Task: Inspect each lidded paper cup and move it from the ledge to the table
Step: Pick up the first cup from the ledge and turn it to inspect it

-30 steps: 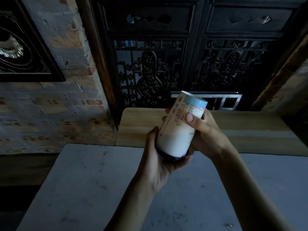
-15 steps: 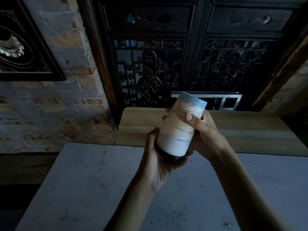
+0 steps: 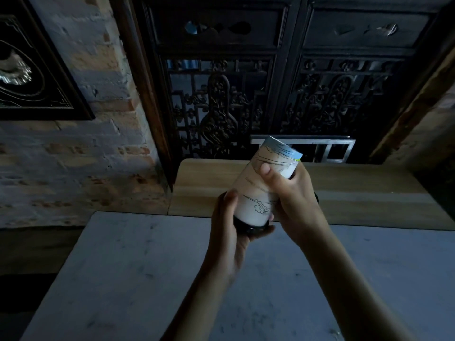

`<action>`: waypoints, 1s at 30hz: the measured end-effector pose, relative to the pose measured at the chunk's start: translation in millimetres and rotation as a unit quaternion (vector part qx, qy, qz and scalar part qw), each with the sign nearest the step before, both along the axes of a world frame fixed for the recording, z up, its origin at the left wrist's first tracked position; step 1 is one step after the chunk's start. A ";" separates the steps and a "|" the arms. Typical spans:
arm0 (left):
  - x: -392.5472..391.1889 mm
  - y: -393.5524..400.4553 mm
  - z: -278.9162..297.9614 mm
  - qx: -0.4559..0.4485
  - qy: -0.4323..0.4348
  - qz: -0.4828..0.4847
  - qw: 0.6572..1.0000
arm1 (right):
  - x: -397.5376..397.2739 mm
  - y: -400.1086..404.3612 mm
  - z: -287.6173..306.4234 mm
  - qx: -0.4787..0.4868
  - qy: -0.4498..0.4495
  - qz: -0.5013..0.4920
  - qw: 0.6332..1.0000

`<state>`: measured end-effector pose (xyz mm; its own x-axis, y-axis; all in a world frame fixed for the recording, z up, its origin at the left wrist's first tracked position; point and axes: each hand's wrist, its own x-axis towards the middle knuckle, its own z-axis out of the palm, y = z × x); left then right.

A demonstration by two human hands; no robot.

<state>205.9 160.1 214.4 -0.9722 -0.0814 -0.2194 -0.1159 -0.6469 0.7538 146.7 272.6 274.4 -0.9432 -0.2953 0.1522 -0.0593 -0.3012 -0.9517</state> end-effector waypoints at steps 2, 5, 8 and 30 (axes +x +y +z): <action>1.1 -4.5 2.0 0.021 -0.032 -0.048 0.998 | -0.9 3.5 1.3 -0.012 -0.017 0.037 0.999; 0.7 -10.7 2.5 0.049 -0.028 -0.107 0.993 | -2.7 9.4 3.6 -0.013 -0.031 0.089 0.995; 0.5 -11.0 0.6 0.053 -0.019 -0.106 0.993 | -2.3 7.9 2.0 -0.005 -0.027 0.069 0.997; -4.0 -22.1 -17.7 -0.020 -0.105 0.128 0.986 | 22.0 -13.6 -50.3 0.328 0.250 -0.170 0.895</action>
<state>201.8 138.0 196.7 -0.8524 -0.3306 -0.4051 -0.1088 -0.6456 0.7559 168.7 259.0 224.2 -0.8578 -0.1847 0.4796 -0.5095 0.4287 -0.7461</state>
